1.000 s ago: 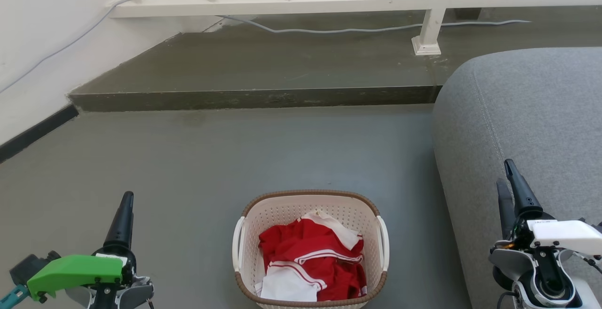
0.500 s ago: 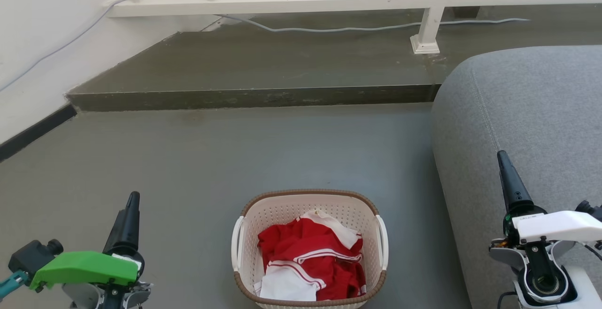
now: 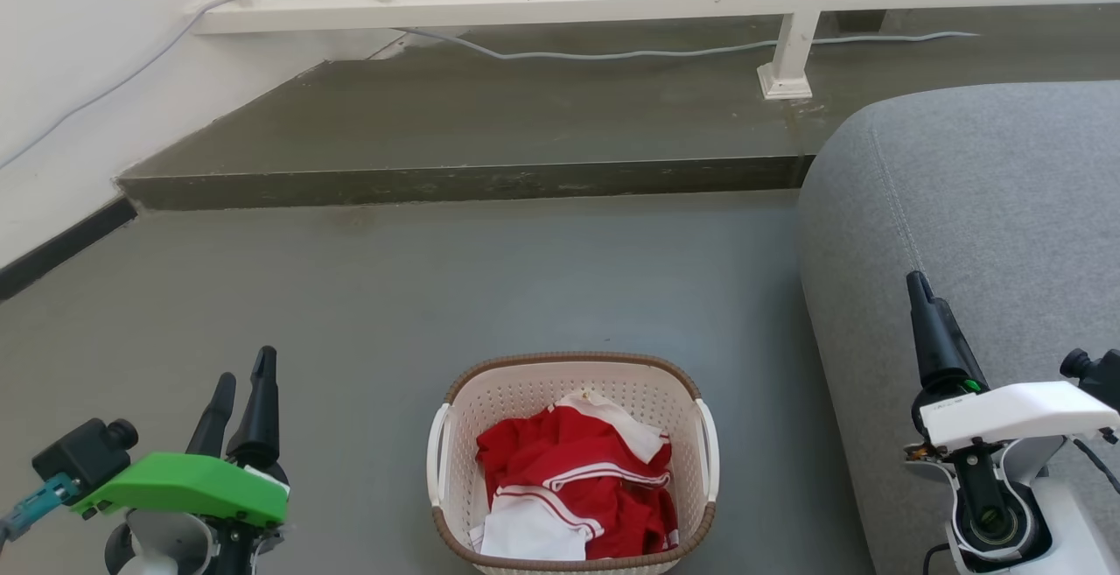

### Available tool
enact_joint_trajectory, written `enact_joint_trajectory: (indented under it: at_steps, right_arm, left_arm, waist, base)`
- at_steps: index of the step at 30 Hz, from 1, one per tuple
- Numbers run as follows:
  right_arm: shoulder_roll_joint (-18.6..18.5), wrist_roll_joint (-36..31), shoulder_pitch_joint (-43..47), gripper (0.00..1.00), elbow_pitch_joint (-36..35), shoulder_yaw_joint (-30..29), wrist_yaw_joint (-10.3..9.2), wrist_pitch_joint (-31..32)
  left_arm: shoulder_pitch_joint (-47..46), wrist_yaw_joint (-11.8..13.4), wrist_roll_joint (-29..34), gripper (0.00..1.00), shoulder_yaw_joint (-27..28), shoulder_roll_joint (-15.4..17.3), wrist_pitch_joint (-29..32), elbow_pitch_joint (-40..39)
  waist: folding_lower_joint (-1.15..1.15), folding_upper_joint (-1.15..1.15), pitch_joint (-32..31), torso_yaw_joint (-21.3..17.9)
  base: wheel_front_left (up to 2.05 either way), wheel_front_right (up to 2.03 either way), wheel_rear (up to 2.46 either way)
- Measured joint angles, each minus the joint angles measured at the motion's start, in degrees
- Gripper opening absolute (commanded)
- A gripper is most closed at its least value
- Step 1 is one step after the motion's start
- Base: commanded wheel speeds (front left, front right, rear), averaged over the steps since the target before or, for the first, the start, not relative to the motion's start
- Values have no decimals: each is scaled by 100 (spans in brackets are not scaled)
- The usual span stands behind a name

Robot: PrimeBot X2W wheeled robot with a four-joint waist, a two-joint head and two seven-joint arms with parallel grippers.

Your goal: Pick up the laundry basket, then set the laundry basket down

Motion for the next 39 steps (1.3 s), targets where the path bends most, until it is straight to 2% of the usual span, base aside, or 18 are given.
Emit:
enact_joint_trajectory:
  at_steps: [12,39]
  right_arm:
    - [-1,-1082,0,100,-94,176,-159,-236]
    - [27,-3270,1,100,-324,383,-482,-778]
  left_arm:
    - [-30,93,926,100,-181,12,-236,-105]
    - [-42,85,2962,100,-407,13,-787,-321]
  waist:
    - [0,0,-17,-31]
    - [0,0,10,-55]
  base:
    - [0,0,0]
    - [0,0,0]
